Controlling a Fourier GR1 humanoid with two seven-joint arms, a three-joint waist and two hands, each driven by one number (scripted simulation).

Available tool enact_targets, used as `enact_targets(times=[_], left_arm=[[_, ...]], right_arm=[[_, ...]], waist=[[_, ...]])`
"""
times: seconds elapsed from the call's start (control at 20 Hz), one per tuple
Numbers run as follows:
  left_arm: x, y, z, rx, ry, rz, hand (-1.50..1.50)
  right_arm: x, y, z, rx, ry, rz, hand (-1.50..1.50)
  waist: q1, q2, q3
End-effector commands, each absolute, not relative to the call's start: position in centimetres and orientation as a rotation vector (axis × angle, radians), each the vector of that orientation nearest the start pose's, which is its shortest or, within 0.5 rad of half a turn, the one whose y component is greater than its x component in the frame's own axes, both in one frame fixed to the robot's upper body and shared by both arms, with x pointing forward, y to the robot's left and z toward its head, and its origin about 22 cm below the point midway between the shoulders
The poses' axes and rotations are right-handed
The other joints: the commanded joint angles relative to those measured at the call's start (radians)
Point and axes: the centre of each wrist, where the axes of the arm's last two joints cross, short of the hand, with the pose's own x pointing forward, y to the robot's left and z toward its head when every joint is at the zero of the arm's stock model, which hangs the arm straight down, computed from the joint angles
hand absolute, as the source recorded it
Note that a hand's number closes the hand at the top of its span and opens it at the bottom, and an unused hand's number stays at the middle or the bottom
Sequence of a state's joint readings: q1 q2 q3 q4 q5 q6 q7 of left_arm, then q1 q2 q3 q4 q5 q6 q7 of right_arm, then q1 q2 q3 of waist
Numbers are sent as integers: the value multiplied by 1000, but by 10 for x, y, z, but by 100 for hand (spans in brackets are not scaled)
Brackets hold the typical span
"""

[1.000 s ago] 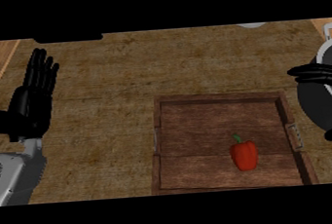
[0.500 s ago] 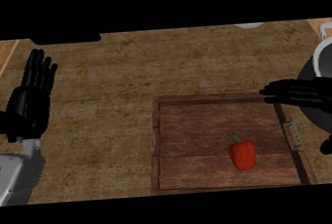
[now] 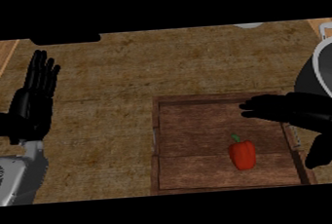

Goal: Pick the bell pepper from the tray and place it in the pot

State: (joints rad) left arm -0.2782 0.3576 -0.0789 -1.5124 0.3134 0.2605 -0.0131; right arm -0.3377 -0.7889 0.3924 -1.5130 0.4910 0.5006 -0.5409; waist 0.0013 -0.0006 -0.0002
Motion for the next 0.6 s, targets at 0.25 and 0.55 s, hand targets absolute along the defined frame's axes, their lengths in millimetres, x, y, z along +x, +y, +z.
enact_targets(times=[0.25,0.55], left_arm=[[305,272,64,102,-1756,51,0],[292,273,78,129,-1762,54,0]], right_arm=[[303,-279,78,16,-1497,1823,-150],[288,-263,69,-28,-1550,1821,-150]], waist=[[1,1,0],[1,0,0]])
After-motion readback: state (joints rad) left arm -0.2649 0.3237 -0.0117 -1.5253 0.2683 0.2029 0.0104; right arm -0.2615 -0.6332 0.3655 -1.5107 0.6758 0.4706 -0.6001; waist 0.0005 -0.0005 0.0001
